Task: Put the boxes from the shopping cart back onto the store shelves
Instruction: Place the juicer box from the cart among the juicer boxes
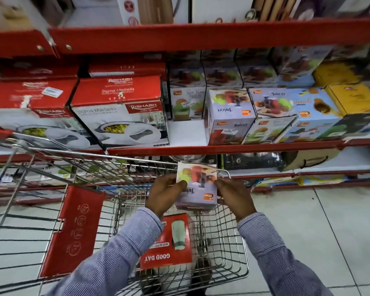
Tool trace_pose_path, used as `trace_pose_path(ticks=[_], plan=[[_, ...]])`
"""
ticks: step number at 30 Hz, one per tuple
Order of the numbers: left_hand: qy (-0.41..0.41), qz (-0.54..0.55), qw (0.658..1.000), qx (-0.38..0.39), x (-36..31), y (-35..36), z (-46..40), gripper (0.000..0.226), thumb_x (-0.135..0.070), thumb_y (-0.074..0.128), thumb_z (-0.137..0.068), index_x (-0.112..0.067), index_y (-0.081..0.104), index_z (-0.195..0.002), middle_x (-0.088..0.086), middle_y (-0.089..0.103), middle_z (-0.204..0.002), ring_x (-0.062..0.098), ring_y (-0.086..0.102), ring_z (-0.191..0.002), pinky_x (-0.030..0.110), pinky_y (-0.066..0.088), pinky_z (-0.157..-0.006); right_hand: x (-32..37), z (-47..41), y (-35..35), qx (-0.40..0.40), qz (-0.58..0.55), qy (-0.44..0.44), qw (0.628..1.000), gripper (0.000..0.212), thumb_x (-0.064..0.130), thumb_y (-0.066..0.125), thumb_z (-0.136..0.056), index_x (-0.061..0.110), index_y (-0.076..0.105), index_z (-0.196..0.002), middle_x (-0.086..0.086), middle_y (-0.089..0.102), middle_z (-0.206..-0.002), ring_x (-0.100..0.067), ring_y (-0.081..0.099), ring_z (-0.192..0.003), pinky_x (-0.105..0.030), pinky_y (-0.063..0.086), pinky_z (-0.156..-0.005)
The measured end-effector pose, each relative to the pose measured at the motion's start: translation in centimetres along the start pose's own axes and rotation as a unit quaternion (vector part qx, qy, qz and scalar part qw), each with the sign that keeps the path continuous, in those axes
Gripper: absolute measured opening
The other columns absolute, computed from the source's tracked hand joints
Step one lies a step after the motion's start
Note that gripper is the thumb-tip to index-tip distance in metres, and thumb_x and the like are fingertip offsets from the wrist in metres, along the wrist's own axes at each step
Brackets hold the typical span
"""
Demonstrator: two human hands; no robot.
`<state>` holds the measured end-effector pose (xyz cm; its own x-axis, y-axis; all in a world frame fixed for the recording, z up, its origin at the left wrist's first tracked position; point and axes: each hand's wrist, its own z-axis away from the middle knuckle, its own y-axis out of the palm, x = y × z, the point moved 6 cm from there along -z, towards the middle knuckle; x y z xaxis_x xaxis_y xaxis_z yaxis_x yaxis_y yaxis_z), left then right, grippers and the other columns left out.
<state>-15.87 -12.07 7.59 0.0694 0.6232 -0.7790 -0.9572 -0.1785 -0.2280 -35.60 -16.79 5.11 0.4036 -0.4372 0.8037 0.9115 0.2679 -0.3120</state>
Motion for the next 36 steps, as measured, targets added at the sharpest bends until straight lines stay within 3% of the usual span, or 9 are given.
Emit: trace_pose_path(ticks=[3,6,10,14,20,23,26,30,36], plan=[[0.044,0.030,0.998,-0.025,-2.5,-2.1,1.9,0.015,-0.011,0.064,-0.087,-0.015,0.076,-0.096,0.001,0.079,-0.090,0.019,0.073,-0.086,0.034,0.060,-0.081,4.7,2.1,-1.3,-0.022,0.014,-0.065,0.998,0.031,0.046,0.058,-0.076,0.023,0.076,-0.086,0.007,0.076,-0.084,-0.017,0.071,-0.084,-0.043,0.057,-0.083],[0.086,0.028,0.994,-0.057,-4.8,-3.8,3.1,0.021,-0.022,0.068,-0.080,-0.016,0.076,-0.098,0.003,0.080,-0.094,0.022,0.074,-0.091,0.043,0.060,-0.090,8.6,3.4,-2.4,-0.042,0.029,-0.106,0.993,0.022,0.031,0.059,-0.086,0.019,0.076,-0.093,0.005,0.076,-0.091,-0.014,0.069,-0.088,-0.035,0.054,-0.085],[0.157,0.012,0.984,-0.085,-8.4,-5.4,4.4,0.019,-0.018,0.070,-0.082,-0.018,0.076,-0.100,0.000,0.081,-0.091,0.023,0.076,-0.087,0.048,0.062,-0.082,12.6,3.8,-3.1,-0.057,0.012,-0.152,0.987,0.020,0.026,0.063,-0.084,0.016,0.075,-0.097,0.001,0.076,-0.095,-0.017,0.070,-0.091,-0.041,0.056,-0.088],[0.207,-0.032,0.973,-0.095,-11.1,-6.4,4.4,0.040,-0.008,0.073,-0.081,-0.019,0.069,-0.119,0.000,0.080,-0.096,0.023,0.077,-0.080,0.049,0.064,-0.074,15.4,3.3,-3.5,-0.068,0.005,-0.180,0.981,0.025,0.016,0.067,-0.082,0.015,0.071,-0.107,-0.002,0.075,-0.099,-0.016,0.069,-0.092,-0.041,0.055,-0.091],[0.264,-0.054,0.954,-0.129,-13.2,-6.3,3.8,0.057,-0.001,0.073,-0.080,-0.018,0.060,-0.132,-0.004,0.072,-0.117,0.013,0.066,-0.108,0.038,0.058,-0.096,17.7,1.7,-3.7,-0.066,0.019,-0.202,0.977,0.034,0.006,0.063,-0.083,0.020,0.064,-0.114,0.004,0.067,-0.106,0.002,0.060,-0.087,-0.028,0.053,-0.085],[0.273,-0.037,0.951,-0.142,-13.5,-5.9,3.2,0.060,0.004,0.070,-0.082,-0.020,0.057,-0.135,-0.008,0.067,-0.114,0.008,0.061,-0.108,0.014,0.051,-0.082,18.2,0.6,-3.5,-0.078,0.015,-0.210,0.974,0.035,0.004,0.064,-0.082,0.019,0.063,-0.115,-0.001,0.068,-0.112,-0.007,0.063,-0.093,-0.032,0.053,-0.092],[0.269,-0.019,0.952,-0.145,-13.1,-5.5,1.7,0.064,0.008,0.066,-0.083,-0.020,0.053,-0.139,-0.006,0.067,-0.117,0.008,0.063,-0.101,-0.001,0.047,-0.067,18.1,-0.8,-3.1,-0.081,0.016,-0.199,0.977,0.036,0.003,0.063,-0.083,0.021,0.063,-0.113,0.002,0.066,-0.110,0.001,0.060,-0.085,-0.026,0.051,-0.086],[0.246,-0.006,0.958,-0.149,-12.2,-5.1,-0.9,0.066,0.009,0.063,-0.085,-0.023,0.051,-0.141,-0.003,0.066,-0.124,0.011,0.064,-0.100,0.025,0.057,-0.081,17.6,-2.7,-2.2,-0.069,0.025,-0.181,0.981,0.036,0.003,0.060,-0.084,0.023,0.063,-0.113,0.006,0.063,-0.103,0.003,0.058,-0.081,-0.010,0.046,-0.068],[0.230,-0.026,0.960,-0.160,-11.0,-4.3,-3.9,0.064,0.008,0.058,-0.087,-0.020,0.049,-0.143,0.003,0.065,-0.134,0.018,0.066,-0.111,0.038,0.055,-0.098,17.0,-5.0,-1.5,-0.063,0.040,-0.164,0.984,0.036,0.005,0.059,-0.085,0.022,0.063,-0.117,0.006,0.064,-0.100,0.010,0.054,-0.076,-0.001,0.041,-0.051]])
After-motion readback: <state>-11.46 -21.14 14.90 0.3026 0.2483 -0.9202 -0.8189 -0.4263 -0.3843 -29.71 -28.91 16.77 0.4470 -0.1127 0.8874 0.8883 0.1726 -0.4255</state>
